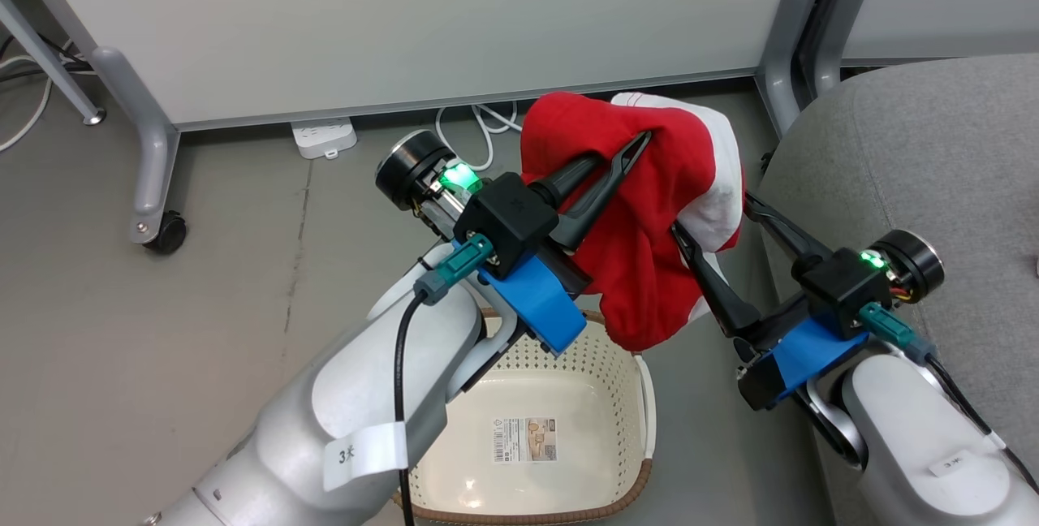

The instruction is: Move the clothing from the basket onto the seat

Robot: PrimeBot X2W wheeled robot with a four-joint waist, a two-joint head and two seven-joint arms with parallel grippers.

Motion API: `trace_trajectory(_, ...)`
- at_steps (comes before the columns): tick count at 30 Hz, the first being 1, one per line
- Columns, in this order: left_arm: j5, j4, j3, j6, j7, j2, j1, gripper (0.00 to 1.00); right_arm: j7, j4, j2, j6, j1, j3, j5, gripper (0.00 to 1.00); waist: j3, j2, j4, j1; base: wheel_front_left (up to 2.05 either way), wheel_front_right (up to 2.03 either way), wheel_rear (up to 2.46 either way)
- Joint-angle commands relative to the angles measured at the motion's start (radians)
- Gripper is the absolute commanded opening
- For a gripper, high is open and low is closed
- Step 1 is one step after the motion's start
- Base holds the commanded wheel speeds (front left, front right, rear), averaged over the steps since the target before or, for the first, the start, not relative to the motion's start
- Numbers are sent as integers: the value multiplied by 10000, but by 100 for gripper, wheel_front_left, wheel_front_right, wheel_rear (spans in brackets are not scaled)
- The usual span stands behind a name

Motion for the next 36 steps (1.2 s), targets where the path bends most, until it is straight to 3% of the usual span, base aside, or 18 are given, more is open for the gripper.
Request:
trace_trajectory(1,17,-72,-39,-18,-46,6,-53,0,-36,94,-62,1,-262,148,188,100,28,-1,40,0,0,0,0)
trace_trajectory(14,-35,-148,-238,-18,-47,-7,-139,0,-36,103,-292,1,-1040,1341,1525,100,116,-1,150,0,0,0,0)
trace_trajectory(15,-37,-141,-251,-18,-47,1,-141,0,-36,87,-296,1,-1057,1355,1543,81,117,-1,149,0,0,0,0)
trace_trajectory(16,-45,-135,-261,-18,-47,8,-141,0,-36,75,-287,1,-1061,1367,1574,22,115,-1,147,0,0,0,0)
trace_trajectory(17,-53,-129,-270,-18,-47,17,-141,0,-36,63,-259,1,-1043,1389,1640,0,115,-1,145,0,0,0,0)
trace_trajectory(36,-36,-75,-236,-18,-47,64,-81,0,-36,-23,-302,1,-932,1431,1665,0,134,-1,103,0,0,0,0)
